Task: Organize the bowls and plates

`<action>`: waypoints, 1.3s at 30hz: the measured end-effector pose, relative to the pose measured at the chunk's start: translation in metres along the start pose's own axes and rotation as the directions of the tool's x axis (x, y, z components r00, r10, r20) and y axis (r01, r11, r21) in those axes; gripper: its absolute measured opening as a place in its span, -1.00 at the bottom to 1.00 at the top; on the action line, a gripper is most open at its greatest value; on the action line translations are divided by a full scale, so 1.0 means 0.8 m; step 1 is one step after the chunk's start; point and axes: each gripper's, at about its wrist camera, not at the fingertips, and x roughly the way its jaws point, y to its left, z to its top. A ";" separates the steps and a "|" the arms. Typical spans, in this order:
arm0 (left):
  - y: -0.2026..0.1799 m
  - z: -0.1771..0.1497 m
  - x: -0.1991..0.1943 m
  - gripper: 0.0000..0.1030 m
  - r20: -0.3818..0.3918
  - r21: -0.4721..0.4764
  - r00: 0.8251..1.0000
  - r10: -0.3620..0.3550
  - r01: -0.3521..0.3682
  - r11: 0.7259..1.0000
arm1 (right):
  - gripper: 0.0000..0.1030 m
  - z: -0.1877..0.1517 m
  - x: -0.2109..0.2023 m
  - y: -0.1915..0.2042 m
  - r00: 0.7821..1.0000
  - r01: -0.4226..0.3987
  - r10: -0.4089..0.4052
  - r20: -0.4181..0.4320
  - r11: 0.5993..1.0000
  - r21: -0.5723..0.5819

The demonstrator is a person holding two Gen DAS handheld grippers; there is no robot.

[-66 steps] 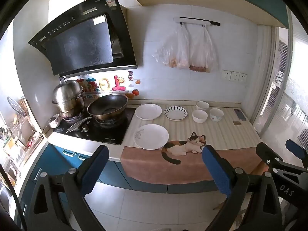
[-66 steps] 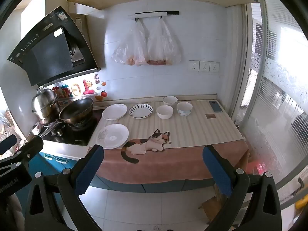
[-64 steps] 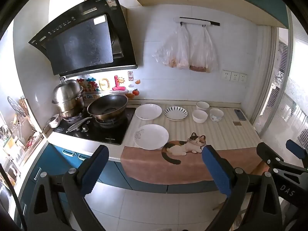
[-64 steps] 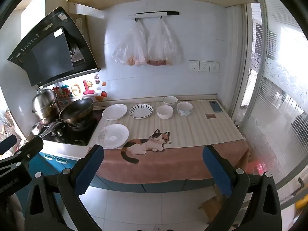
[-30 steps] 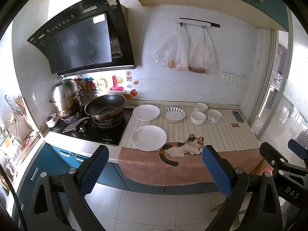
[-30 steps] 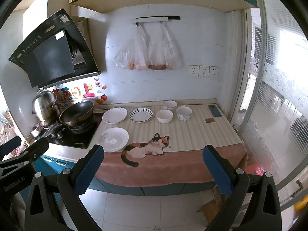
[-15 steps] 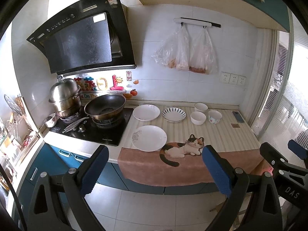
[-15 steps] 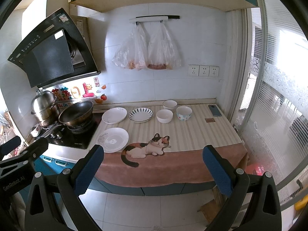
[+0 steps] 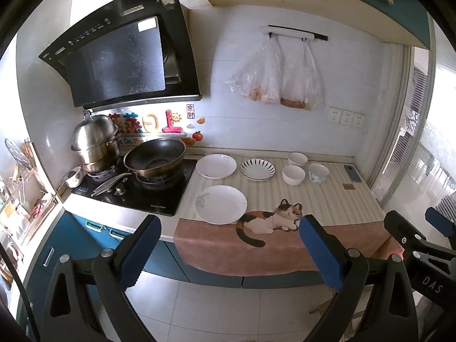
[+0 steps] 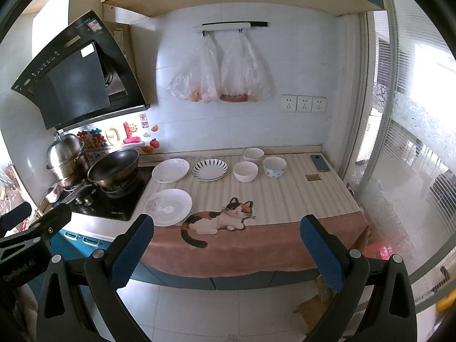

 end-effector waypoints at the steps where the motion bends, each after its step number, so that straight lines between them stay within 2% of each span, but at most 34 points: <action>1: 0.000 0.000 0.001 0.93 0.000 0.000 1.000 -0.001 0.001 1.000 | 1.00 -0.001 0.000 0.001 1.000 0.001 -0.001 0.001 1.000 0.001; 39: -0.006 0.003 -0.003 0.93 0.009 0.012 1.000 -0.013 0.013 1.000 | 1.00 -0.003 -0.005 -0.003 1.000 0.007 -0.007 0.012 1.000 0.021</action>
